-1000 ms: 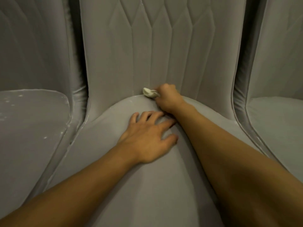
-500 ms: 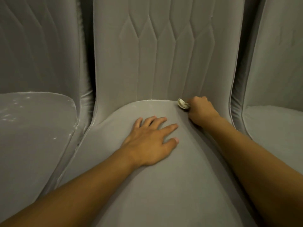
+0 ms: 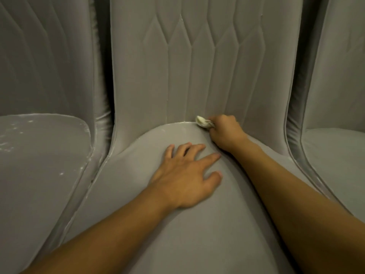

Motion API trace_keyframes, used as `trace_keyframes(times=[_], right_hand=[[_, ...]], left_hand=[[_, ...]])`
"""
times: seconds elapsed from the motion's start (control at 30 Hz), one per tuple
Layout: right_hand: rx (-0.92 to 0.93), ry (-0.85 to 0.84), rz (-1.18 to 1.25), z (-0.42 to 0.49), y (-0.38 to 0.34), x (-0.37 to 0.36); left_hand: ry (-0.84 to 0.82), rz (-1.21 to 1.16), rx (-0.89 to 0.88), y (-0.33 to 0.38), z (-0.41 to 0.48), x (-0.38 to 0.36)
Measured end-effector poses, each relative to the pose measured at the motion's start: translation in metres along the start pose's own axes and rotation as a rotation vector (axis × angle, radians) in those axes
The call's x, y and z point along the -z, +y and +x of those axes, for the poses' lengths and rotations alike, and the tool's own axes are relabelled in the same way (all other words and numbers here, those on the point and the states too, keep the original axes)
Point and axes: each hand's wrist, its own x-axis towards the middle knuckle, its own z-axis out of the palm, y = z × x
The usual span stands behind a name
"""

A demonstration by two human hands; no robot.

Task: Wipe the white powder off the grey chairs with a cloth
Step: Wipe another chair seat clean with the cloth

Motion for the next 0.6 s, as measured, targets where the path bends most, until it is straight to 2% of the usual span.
trace_keyframes(times=[0.13,0.23,0.3,0.47,0.6], right_hand=[[0.273,-0.076,0.104,0.014,-0.042,-0.014],[0.366,-0.094,0.113,0.017,-0.047,-0.014],[0.385,-0.073,0.000,0.021,-0.040,-0.014],[0.201,0.032,-0.285,0.014,-0.017,-0.009],[0.048,0.005,-0.392,-0.009,0.016,0.017]], left_hand=[[0.058,0.000,-0.008,-0.001,0.002,-0.001],[0.066,-0.008,-0.008,-0.001,0.001,0.001],[0.057,-0.013,-0.018,-0.001,0.000,0.001],[0.005,-0.016,0.000,-0.003,-0.003,0.001],[-0.014,-0.007,0.012,-0.001,-0.005,0.003]])
